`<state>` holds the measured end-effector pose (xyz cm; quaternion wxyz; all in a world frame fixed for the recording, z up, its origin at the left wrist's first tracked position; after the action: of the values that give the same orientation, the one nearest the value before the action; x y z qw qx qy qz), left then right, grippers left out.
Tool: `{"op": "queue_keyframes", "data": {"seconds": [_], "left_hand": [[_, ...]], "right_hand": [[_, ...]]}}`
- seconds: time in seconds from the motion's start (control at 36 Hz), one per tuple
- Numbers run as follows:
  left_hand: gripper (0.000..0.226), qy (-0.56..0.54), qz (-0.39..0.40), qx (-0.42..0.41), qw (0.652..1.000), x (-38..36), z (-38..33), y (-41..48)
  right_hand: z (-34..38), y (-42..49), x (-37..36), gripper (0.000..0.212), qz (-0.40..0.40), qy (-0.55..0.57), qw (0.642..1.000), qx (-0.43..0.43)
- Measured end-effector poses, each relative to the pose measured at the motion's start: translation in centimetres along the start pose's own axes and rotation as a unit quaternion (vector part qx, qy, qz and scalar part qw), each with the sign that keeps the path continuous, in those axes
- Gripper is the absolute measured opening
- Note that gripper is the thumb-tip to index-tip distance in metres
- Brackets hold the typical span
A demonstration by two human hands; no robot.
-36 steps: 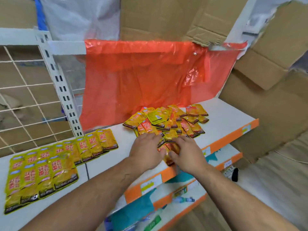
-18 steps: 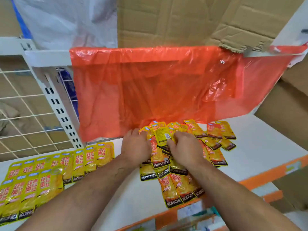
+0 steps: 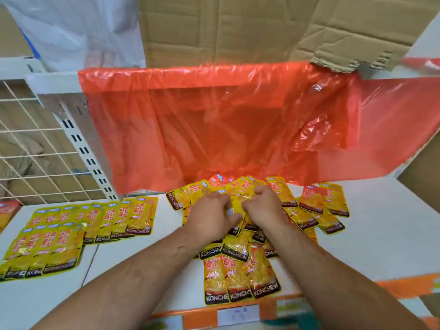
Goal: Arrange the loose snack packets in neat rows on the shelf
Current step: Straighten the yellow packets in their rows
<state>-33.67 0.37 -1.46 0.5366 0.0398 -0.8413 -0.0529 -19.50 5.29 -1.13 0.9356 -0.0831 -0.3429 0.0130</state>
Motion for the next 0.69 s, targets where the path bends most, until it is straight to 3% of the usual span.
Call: {"op": "queue_keyframes", "data": {"seconds": [0.11,0.17,0.28,0.36,0.44,0.53,0.61,0.69], "left_hand": [[0.051,-0.009,0.003,0.039,0.999,-0.1,-1.1,-0.9],[0.053,-0.035,0.005,0.051,0.998,-0.5,-1.3,-1.2],[0.056,-0.066,0.010,0.070,0.995,-0.4,-2.2,-1.6],[0.049,-0.130,0.031,0.092,0.987,0.2,-2.7,-1.9],[0.044,-0.233,0.028,0.135,0.963,0.3,-2.9,-2.3],[0.032,-0.312,-0.004,0.172,0.934,0.3,-2.7,-2.7],[0.023,-0.338,-0.038,0.203,0.918,0.4,-1.7,-3.6],[0.024,-0.359,-0.049,0.235,0.902,0.6,-0.6,-4.7]], "right_hand": [[-0.6,-0.3,0.5,0.028,0.028,0.022,0.999,-0.011],[-0.9,-0.4,0.7,0.028,0.029,0.021,0.999,-0.009],[-1.2,-1.2,1.3,0.027,0.039,0.039,0.998,-0.011],[-1.1,-1.9,1.9,0.010,0.055,0.035,0.998,-0.002],[-1.5,-2.2,2.1,0.036,0.080,0.061,0.995,-0.002],[-1.6,-2.6,2.1,0.013,0.059,0.065,0.996,0.031],[-2.1,-2.6,1.7,0.031,0.014,0.072,0.996,0.058],[-2.1,-3.1,1.6,0.026,0.042,0.110,0.991,0.065]]}}
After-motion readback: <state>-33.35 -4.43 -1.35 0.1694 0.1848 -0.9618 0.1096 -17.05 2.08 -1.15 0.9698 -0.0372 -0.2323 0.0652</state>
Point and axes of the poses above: each hand's wrist, its own y-axis towards the middle knuckle, its own x-axis out of the back of the hand, z = x × y, the point moved 1 cm from there along y, towards the middle knuckle, and after that the axes turned 4 degrees about -y, right-handed, at the moved point
